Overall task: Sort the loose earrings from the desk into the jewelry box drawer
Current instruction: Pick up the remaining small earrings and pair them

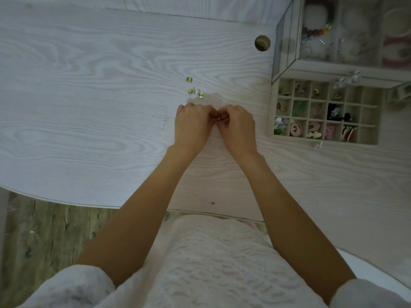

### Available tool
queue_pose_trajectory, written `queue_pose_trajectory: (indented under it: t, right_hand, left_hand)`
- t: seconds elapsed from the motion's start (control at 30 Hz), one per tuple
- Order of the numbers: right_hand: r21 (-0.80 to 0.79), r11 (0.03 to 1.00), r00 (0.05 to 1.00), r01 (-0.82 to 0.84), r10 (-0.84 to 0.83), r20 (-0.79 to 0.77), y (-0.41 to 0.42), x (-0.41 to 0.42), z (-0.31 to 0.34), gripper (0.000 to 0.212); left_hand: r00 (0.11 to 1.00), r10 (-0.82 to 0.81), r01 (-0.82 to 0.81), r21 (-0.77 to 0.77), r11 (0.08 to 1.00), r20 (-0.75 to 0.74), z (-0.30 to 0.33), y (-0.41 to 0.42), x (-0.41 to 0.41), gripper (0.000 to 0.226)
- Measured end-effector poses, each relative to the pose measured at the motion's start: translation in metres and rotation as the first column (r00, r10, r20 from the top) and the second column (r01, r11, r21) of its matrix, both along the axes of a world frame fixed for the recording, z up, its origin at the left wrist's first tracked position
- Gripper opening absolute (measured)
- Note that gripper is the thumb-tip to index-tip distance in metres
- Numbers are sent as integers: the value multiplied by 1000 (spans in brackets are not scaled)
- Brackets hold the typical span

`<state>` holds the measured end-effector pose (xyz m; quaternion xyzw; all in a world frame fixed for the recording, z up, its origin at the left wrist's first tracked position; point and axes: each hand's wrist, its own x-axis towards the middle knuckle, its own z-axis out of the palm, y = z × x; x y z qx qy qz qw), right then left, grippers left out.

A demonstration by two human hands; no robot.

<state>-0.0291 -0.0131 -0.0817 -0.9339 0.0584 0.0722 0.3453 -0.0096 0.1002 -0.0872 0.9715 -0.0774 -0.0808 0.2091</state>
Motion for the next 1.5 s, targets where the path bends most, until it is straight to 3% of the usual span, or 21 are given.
queue_pose_trajectory:
  t: [0.33,0.5,0.6,0.77,0.9,1.1,1.33,1.5]
  right_hand:
    - [-20,1000,999,16,-17,-45,-3,-1,-1,16]
    - [82,995,997,65,-68,30,-6,-5,-1,9]
    - [180,977,989,111,-126,75,-17,-12,5,15]
    - [266,953,969,144,-190,155,-58,-30,27,15]
    - [199,967,958,160,-201,204,-110,-46,39,12]
    - [134,935,892,328,-353,284,-198,-48,50,14]
    - [99,915,874,391,-403,271,-248,-8,29,13]
    - [91,907,877,410,-420,234,-255,4,17,14]
  left_hand:
    - [996,-89,89,11,996,-28,7,0,-1,18]
    - [997,-81,76,-188,979,-19,16,2,-7,12]
    - [998,-58,53,-266,962,-8,24,-4,-11,9]
    - [980,-51,-58,-522,851,-192,37,-40,-11,5]
    - [917,-154,-85,-557,826,-368,44,-89,-8,8]
    - [952,-174,-34,-652,757,-252,44,-193,-4,8]
    - [975,-212,147,-525,838,-64,32,-250,5,25]
    - [964,-267,247,-331,911,-15,23,-265,5,37]
